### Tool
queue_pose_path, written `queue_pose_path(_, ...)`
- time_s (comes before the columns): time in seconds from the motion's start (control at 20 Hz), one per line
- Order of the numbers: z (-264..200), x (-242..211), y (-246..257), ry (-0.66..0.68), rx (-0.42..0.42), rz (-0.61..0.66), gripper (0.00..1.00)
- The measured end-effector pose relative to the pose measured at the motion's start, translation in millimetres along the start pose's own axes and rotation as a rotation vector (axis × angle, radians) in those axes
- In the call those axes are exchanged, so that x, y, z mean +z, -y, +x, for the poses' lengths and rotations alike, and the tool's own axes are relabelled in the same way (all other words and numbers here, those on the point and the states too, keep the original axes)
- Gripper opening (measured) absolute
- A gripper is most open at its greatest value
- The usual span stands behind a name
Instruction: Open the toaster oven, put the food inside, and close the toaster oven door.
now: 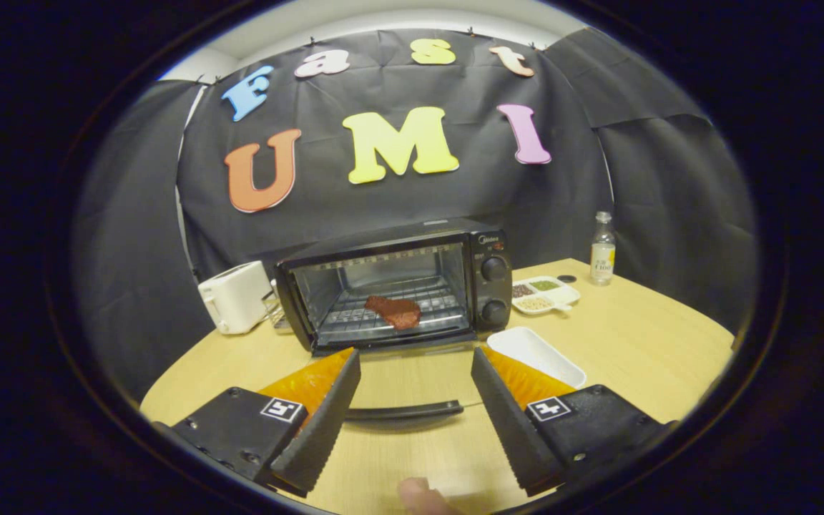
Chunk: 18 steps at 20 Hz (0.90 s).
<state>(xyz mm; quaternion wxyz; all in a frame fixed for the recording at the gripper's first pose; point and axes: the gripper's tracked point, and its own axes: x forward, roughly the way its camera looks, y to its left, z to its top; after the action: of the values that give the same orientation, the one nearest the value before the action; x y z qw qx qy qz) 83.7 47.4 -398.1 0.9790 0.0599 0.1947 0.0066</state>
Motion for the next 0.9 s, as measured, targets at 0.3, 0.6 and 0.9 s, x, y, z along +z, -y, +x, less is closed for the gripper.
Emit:
queue_pose_path(0.3,16,-63,-2,-0.175,0.029,0.020,1.00)
queue_pose_path(0.6,30,-96,-7,-0.281,0.029,0.007,1.00)
queue_pose_path(0.9,39,-105,-13,-0.325,0.033,0.022,1.00)
